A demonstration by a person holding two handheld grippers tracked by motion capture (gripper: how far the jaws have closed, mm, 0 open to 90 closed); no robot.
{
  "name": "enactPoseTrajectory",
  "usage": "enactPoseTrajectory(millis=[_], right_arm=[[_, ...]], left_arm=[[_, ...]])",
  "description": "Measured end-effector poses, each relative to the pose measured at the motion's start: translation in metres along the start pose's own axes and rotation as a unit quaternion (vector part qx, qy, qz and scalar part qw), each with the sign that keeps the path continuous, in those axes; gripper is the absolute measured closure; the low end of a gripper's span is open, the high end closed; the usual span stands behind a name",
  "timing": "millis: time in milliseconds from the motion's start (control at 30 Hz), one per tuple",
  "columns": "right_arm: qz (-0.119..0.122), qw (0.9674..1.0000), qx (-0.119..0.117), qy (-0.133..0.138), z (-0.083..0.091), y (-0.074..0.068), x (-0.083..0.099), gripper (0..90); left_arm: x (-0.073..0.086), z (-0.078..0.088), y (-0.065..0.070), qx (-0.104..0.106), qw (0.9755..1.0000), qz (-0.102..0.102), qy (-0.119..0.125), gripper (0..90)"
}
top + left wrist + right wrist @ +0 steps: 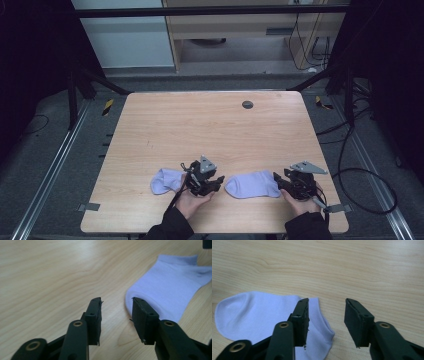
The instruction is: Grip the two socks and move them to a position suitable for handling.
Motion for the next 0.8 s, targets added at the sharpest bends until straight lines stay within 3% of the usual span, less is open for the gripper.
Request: enactPoseTrajectory(millis=[167,333,600,800], right_arm=[[0.012,0.9999,-0.005,0.007,0.0,-0.004,-0.003,44.7],[0.013,0.9996,-0.02,0.014,0.003,-0.011,-0.007,37.9],[0.028,0.9988,-0.036,0.017,0.008,-0.028,-0.014,37.7],[0.038,0.9978,-0.052,0.02,0.01,-0.043,-0.022,37.4]], left_arm=[[-0.003,0.026,-0.017,-0.014,0.9995,0.013,0.023,49.5],[0.0,0.05,-0.033,-0.035,0.9989,0.011,0.031,44.8],[0.018,0.081,-0.056,-0.058,0.9974,0.021,0.038,41.7],[0.038,0.104,-0.074,-0.077,0.9954,0.04,0.04,40.9]])
Point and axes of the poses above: each handheld gripper's, and its own axes: z roughly backward along the jaws, x roughly out of its underside, y roughly to its right, the point moved 3 cm from there along -z, roughly forward along the jaws, and after that the axes turned 11 degrees about x, right-handed, at the moved point
